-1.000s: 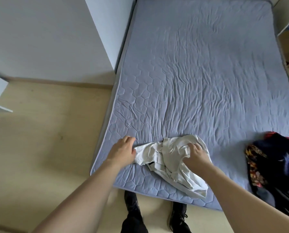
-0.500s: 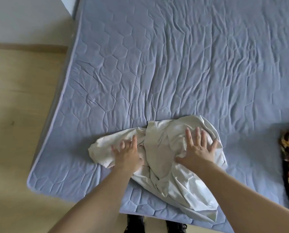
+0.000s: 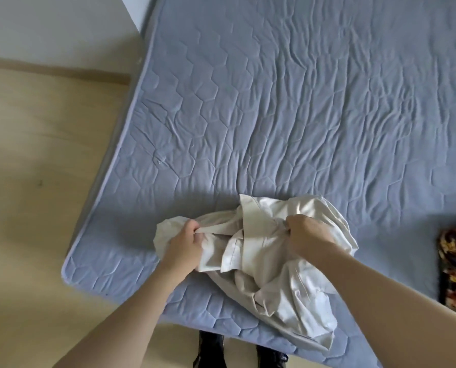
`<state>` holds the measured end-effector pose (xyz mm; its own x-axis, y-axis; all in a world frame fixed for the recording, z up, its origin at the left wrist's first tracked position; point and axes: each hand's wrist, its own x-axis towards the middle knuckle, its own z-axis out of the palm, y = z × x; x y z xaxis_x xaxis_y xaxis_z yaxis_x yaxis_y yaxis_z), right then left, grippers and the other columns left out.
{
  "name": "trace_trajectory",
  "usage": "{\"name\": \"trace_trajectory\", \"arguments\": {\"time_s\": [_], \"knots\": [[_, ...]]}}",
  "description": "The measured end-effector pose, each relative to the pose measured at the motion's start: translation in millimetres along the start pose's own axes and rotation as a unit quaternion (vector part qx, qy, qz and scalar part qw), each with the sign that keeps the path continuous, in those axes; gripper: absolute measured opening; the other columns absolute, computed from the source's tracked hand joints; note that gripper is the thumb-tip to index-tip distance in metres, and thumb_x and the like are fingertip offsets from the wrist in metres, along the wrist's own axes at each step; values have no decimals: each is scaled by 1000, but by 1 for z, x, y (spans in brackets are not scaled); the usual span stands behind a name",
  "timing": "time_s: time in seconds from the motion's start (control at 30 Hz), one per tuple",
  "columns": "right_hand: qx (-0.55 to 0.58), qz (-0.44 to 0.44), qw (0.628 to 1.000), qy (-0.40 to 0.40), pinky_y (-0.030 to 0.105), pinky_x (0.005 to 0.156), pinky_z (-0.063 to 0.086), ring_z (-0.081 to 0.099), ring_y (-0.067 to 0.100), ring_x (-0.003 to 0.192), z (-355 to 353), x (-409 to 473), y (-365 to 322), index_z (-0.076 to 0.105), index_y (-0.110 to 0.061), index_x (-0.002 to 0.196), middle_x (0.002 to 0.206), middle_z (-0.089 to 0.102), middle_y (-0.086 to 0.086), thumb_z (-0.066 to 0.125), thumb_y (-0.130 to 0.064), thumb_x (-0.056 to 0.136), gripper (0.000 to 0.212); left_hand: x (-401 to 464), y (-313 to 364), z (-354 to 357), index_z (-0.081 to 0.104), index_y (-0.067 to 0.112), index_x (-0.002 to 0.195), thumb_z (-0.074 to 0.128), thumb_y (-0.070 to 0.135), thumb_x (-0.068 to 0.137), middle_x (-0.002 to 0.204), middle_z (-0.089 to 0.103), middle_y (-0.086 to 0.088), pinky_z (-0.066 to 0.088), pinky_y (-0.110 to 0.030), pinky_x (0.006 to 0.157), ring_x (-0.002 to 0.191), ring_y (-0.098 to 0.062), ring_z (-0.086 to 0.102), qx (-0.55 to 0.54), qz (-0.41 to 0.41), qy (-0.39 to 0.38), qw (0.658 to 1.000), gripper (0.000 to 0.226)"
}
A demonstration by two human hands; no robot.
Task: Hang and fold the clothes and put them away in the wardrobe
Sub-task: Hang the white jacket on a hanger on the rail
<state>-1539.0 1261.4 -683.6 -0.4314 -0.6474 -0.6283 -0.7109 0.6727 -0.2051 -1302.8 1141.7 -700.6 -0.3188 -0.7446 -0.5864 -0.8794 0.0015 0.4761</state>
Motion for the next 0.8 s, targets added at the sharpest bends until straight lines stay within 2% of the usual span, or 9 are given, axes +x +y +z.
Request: {"name": "trace_trajectory", "arguments": {"time_s": [0.13,0.23,0.37,0.47,0.53,0.6,0.7,0.77,0.8], "knots": [[63,41,996,53,36,76,49,58,29,90,-32,-39,16,55,-23,87,94,61,3,40,-18,89,15,-33,4,-37,45,21,100,38,17,97,99,60,-12,47,-38,76,88,-36,60,-41,-80,24,996,8],[139,89,982,94,38,71,47,50,29,79,-59,-67,23,57,-18,99,90,60,9,40,-8,86,23,-48,19,-48,45,14,109,44,16,90,111,58,-14,42,-36,80,104,-35,55,39,-125,-27,991,19],[199,65,972,109,33,65,41,52,28,78,-96,-101,18,61,-20,105,94,58,8,38,-7,89,31,-68,59,-46,34,33,142,63,39,74,148,32,-4,35,-38,108,136,-26,32,86,-13,-152,985,74],[204,59,971,107,39,71,51,57,25,80,-109,-119,13,60,-36,101,91,61,1,36,-16,89,33,-78,94,-26,18,34,149,73,48,68,156,19,2,28,-41,114,143,-21,22,15,68,-189,980,99],[220,58,965,128,37,74,48,56,26,84,-117,-129,14,60,-37,97,88,61,0,37,-13,87,34,-76,110,-9,12,38,149,74,55,64,158,15,3,26,-46,115,144,-23,18,36,105,-183,977,106],[250,53,955,152,32,73,41,54,25,85,-123,-136,16,60,-30,91,88,61,3,40,-3,84,35,-71,118,7,19,39,146,72,59,66,155,22,1,25,-46,114,142,-27,23,97,130,-180,970,99],[326,57,929,166,30,68,38,51,20,80,-132,-144,16,58,-20,80,83,60,5,37,7,80,35,-71,123,17,49,34,127,61,44,82,136,46,3,35,-46,105,127,-27,43,114,156,-169,966,47],[376,65,909,168,28,62,36,48,18,72,-139,-151,17,57,-15,73,73,57,2,34,10,80,34,-83,127,10,56,27,108,48,32,94,114,58,2,40,-40,98,111,-27,53,75,166,-173,968,16],[391,69,902,170,28,58,35,45,16,67,-144,-155,17,54,-15,69,68,54,0,33,10,80,34,-90,130,1,55,26,109,44,30,98,109,58,4,41,-36,92,107,-26,55,30,156,-178,971,16]]}}
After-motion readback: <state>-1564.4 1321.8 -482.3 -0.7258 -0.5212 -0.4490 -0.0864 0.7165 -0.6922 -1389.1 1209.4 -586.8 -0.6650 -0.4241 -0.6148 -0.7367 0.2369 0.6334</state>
